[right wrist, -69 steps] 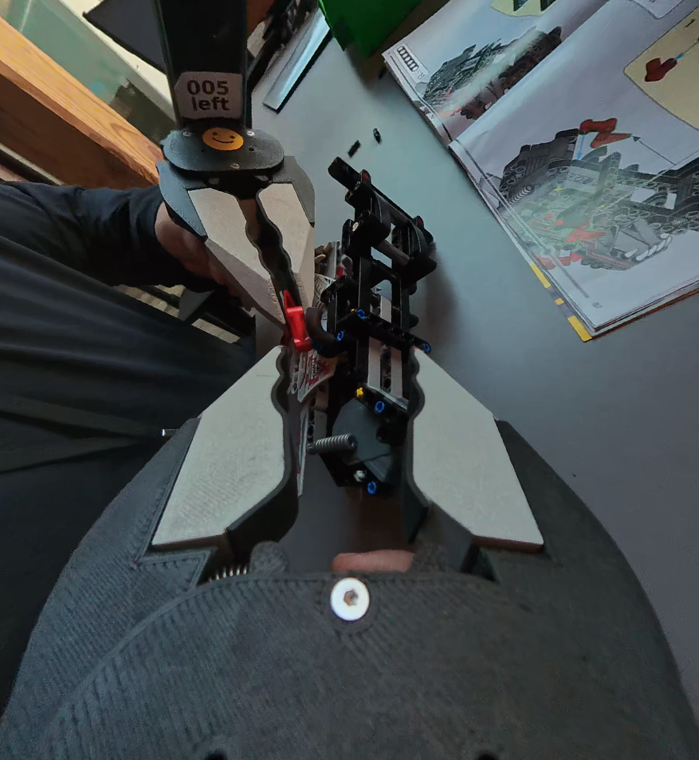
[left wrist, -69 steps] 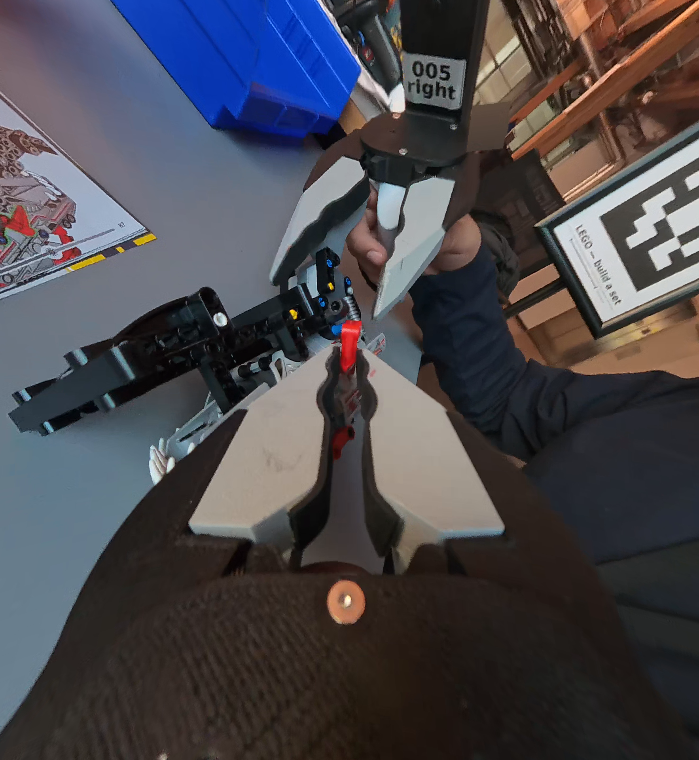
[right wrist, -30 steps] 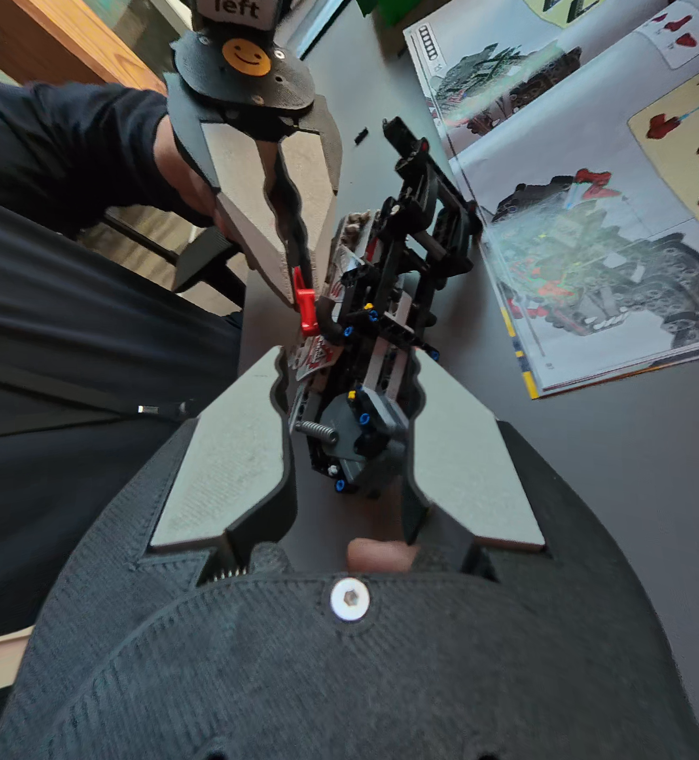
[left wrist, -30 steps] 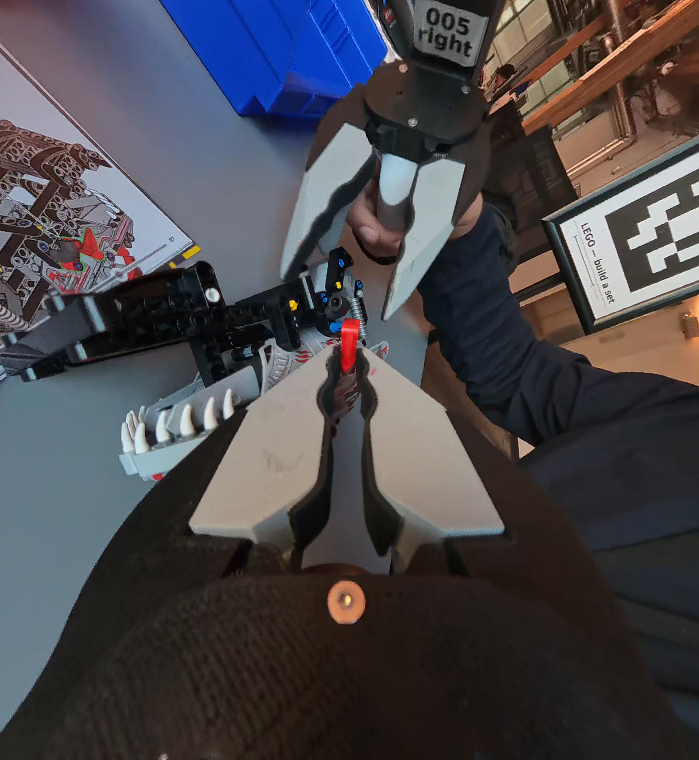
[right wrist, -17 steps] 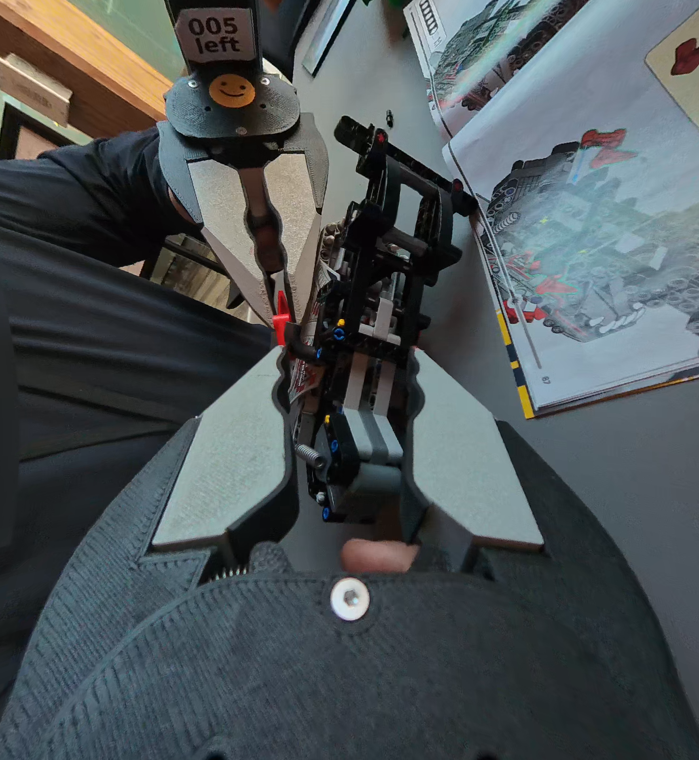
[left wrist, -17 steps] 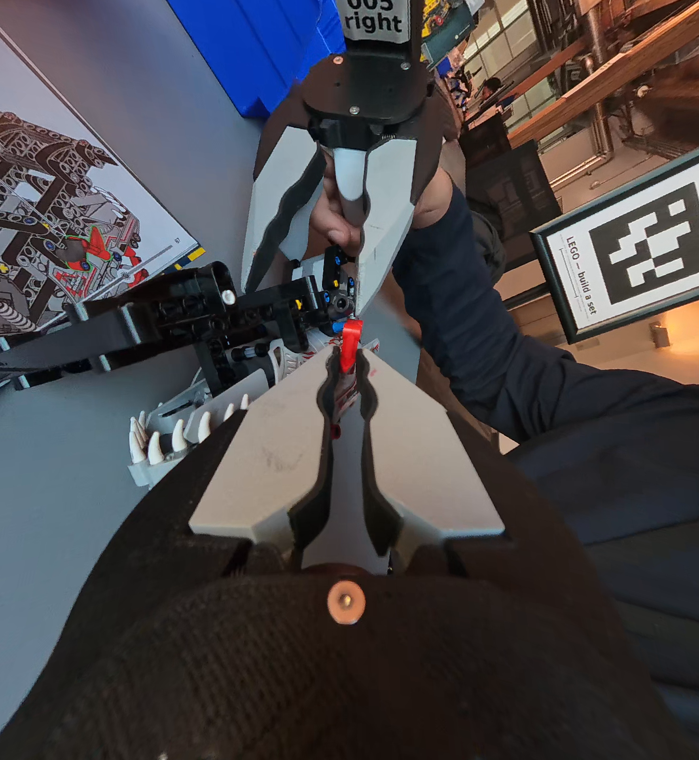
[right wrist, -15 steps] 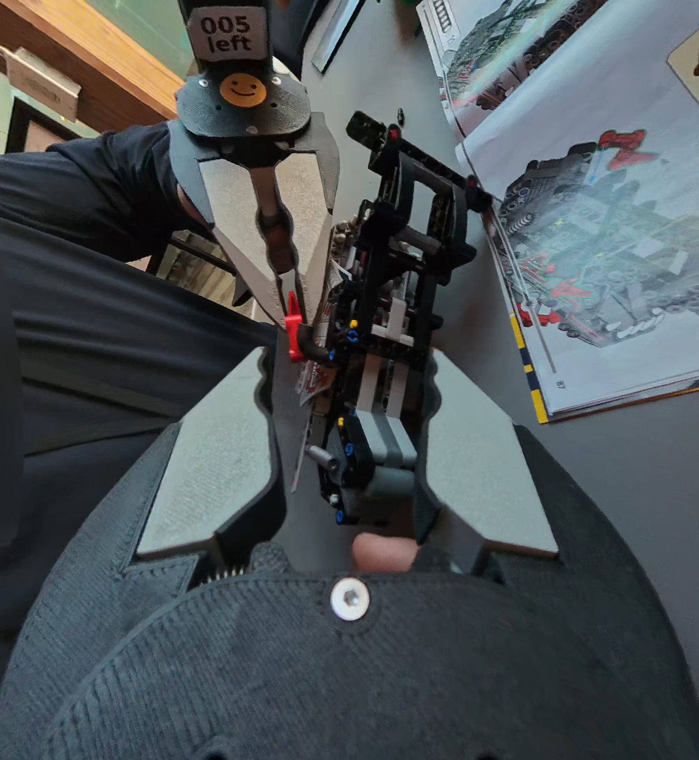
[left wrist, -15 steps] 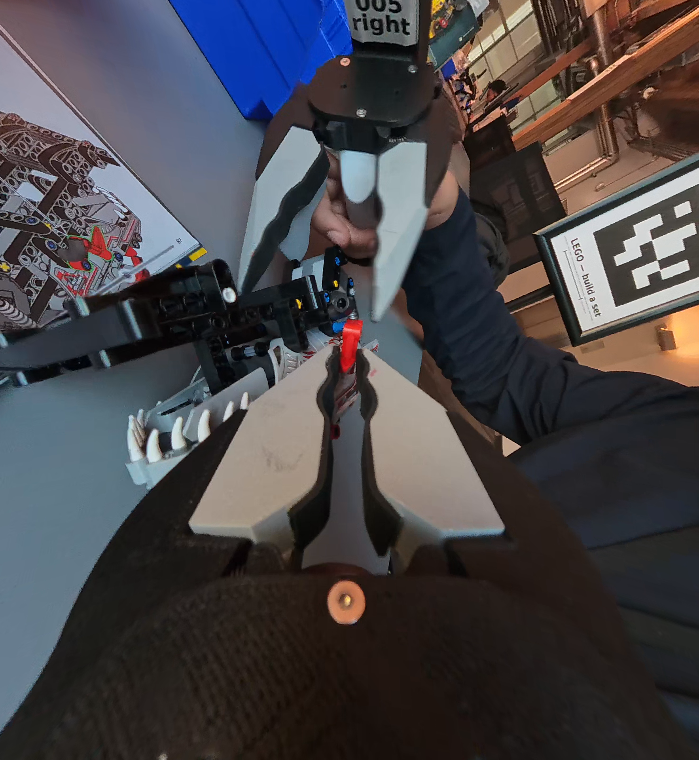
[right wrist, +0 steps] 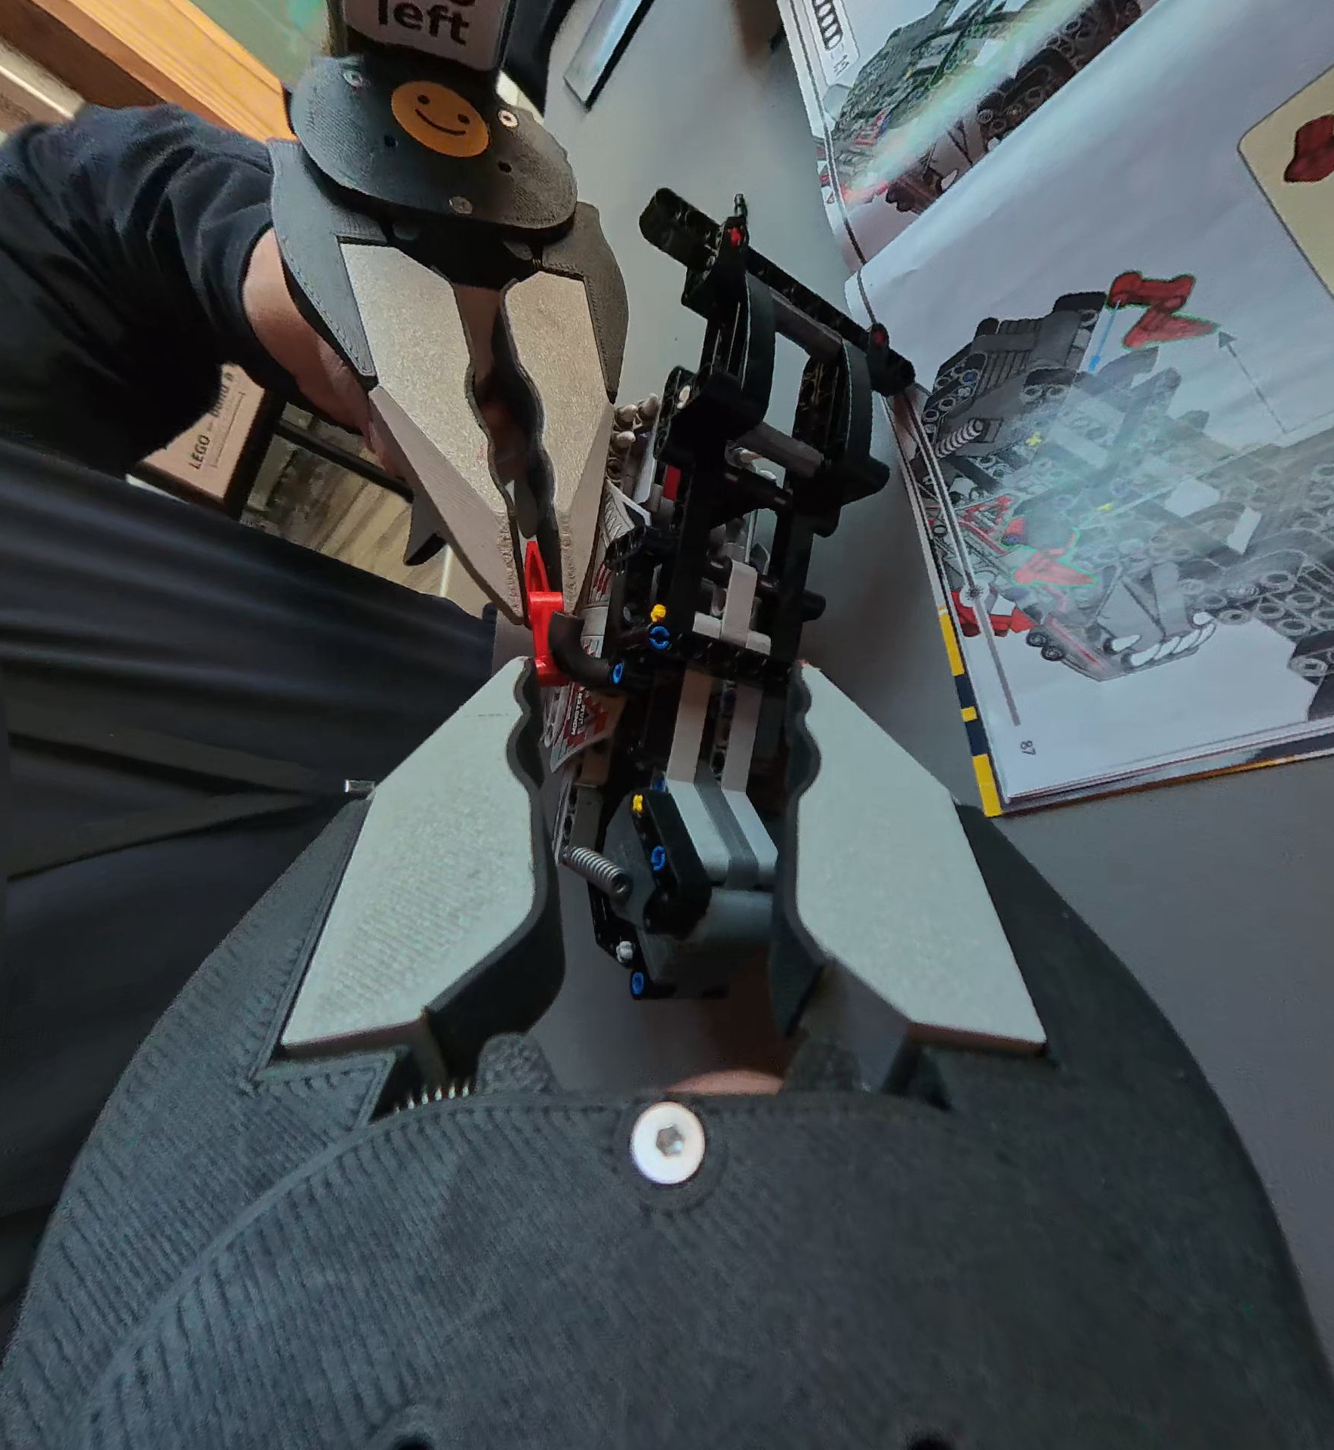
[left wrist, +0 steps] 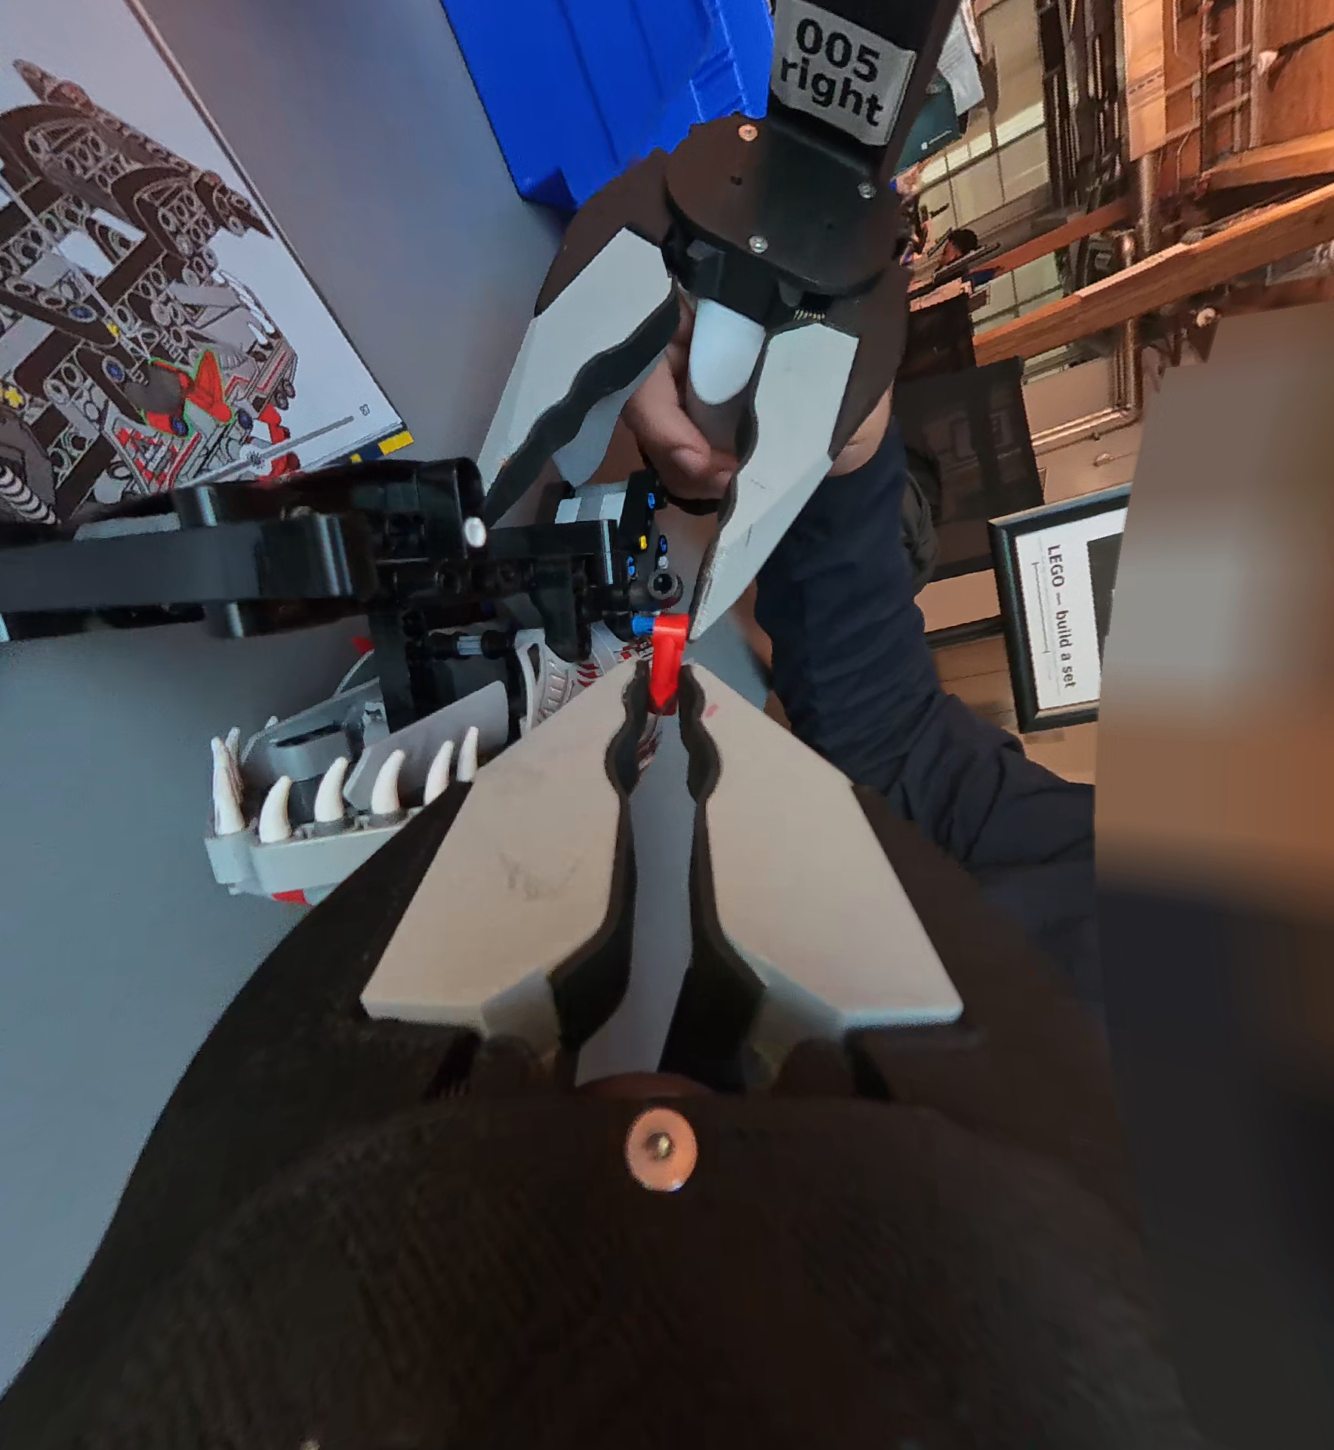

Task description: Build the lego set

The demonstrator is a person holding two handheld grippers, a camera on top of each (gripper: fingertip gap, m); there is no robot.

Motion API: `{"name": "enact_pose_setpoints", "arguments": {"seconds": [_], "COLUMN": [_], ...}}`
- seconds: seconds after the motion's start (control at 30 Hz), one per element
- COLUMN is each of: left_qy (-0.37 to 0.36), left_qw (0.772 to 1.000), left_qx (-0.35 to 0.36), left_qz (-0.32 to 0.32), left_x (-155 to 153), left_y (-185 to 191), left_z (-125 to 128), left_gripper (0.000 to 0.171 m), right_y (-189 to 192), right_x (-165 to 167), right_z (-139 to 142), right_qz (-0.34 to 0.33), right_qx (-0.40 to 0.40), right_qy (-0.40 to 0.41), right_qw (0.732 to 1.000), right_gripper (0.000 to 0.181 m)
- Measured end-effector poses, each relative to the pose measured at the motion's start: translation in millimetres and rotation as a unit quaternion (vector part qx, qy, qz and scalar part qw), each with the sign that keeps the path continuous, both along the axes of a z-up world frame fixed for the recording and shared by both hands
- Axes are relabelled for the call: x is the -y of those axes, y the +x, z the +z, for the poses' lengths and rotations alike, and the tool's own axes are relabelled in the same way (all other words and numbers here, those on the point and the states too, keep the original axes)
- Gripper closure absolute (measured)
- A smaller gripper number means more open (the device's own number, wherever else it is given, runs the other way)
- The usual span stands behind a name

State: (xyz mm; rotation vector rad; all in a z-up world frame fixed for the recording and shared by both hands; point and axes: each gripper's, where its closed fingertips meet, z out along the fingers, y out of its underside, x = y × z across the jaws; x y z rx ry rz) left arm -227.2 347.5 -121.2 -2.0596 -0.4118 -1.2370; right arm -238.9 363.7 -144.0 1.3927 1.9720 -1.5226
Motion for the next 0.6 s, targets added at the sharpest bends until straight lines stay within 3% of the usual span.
{"name": "enact_pose_setpoints", "arguments": {"seconds": [0.43,0.6], "left_qy": [-0.061,-0.043], "left_qw": [0.998,0.995], "left_qx": [0.004,-0.079], "left_qz": [-0.004,-0.037], "left_x": [-1.3,0.5], "left_y": [-5.2,-3.4], "left_z": [1.8,6.2], "left_gripper": [0.167,0.165], "right_y": [-5.1,-5.0], "right_x": [-1.6,-0.6], "right_z": [0.6,0.0], "right_qz": [0.012,0.010], "right_qx": [0.037,0.039], "right_qy": [-0.027,-0.035], "right_qw": [0.999,0.999], "right_gripper": [0.123,0.127]}}
